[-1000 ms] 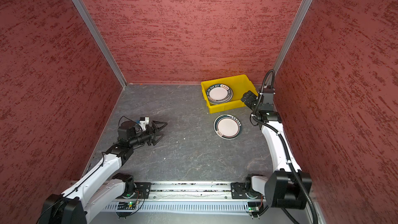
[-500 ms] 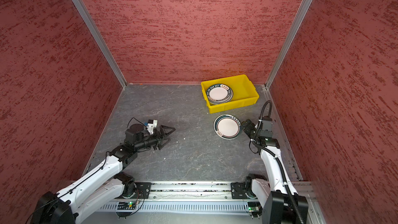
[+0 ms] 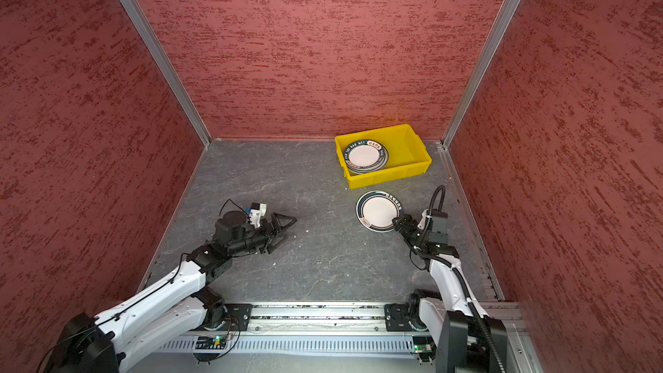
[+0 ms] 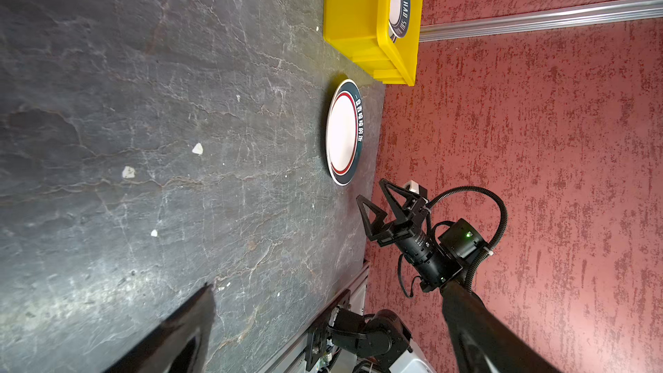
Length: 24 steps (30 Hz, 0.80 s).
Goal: Place the plates into the plastic bin on the countertop
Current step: 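Lower the right gripper onto the red-rimmed plate's rim and grip it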
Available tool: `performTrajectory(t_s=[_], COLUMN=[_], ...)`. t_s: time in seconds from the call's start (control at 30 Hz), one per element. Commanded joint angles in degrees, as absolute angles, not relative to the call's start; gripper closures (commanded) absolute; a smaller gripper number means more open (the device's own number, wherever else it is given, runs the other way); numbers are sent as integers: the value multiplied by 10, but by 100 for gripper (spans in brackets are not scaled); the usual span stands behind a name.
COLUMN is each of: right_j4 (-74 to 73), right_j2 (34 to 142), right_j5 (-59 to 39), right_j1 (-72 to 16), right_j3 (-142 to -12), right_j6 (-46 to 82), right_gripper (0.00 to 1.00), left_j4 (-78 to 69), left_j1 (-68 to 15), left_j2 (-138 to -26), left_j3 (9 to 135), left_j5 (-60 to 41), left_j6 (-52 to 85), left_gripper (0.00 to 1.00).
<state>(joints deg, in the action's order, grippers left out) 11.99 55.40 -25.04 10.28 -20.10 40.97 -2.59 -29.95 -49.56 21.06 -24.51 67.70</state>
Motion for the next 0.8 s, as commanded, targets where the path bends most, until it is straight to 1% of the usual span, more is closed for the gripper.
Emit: performTrajectory(t_s=[0.0, 0.17, 0.3, 0.37, 0.5, 0.6, 0.7, 0.77], right_j4=[60, -39, -97, -115, -139, -166, -173, -179], right_j2=[565, 591, 626, 643, 679, 703, 720, 727], right_j5=[-285, -322, -319, -321, -317, -319, -314, -311], right_j1=[109, 112, 112, 112, 113, 113, 113, 112], right_j3=[-188, -149, -131, -130, -135, -135, -141, -145], right_j6=[421, 465, 490, 494, 497, 507, 510, 510], right_gripper=[16, 25, 43, 46, 59, 61, 66, 67], left_j4=[-27, -26, -23, -24, -21, -24, -27, -31], left_j1=[-302, -302, -302, -302, -300, -295, -294, -294], left_j2=[-489, -487, -481, -476, -474, -486, -501, -508], left_j3=[196, 190, 184, 180, 178, 184, 191, 192], left_j5=[-229, -226, -225, -221, -209, -213, -221, -225], left_j6=[680, 685, 688, 692, 692, 689, 688, 689], left_gripper=[1, 1, 1, 0, 1, 1, 1, 1])
